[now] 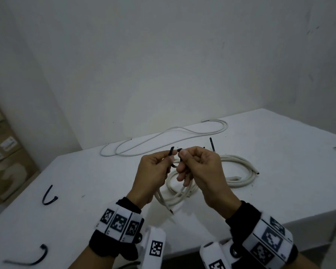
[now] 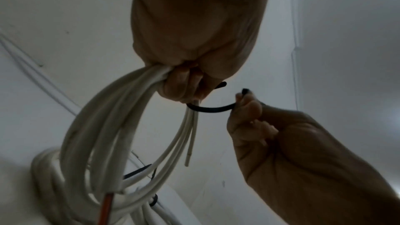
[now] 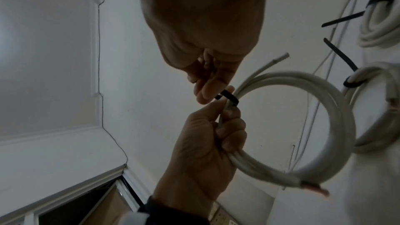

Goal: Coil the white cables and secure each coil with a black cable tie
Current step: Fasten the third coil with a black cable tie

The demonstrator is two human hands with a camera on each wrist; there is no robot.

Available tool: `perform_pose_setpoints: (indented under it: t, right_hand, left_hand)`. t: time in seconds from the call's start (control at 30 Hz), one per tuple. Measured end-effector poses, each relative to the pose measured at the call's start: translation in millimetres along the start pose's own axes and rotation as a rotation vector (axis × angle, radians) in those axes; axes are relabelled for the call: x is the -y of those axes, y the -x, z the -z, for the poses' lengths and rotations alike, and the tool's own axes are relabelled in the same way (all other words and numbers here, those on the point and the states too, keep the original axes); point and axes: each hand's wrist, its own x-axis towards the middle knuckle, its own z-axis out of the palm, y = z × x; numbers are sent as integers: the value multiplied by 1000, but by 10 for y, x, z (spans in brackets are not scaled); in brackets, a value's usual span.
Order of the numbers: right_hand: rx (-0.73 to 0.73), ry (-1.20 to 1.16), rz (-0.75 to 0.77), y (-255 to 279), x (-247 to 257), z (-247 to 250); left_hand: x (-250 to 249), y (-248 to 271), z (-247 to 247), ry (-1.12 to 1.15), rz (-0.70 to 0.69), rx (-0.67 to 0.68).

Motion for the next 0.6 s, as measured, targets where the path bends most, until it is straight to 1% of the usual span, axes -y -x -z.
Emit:
perform_pose_setpoints:
  t: [0.1,0.17,0.47,0.6]
  right_hand:
    - [-15,38,-7,-22,-33,-14]
    - [-15,49,-7,-23,-51,-19]
    - [-29,22,22,-10,-40,10]
    - [-22,53,-5,-12,-42,34]
  left_hand:
    - [16,61,-3,-146,-124,-57]
    - [21,56,11,-192,-164,-93]
    - [20,78,-50,-271,-223,-137]
    - [39,80,-74,-316,-243,-127]
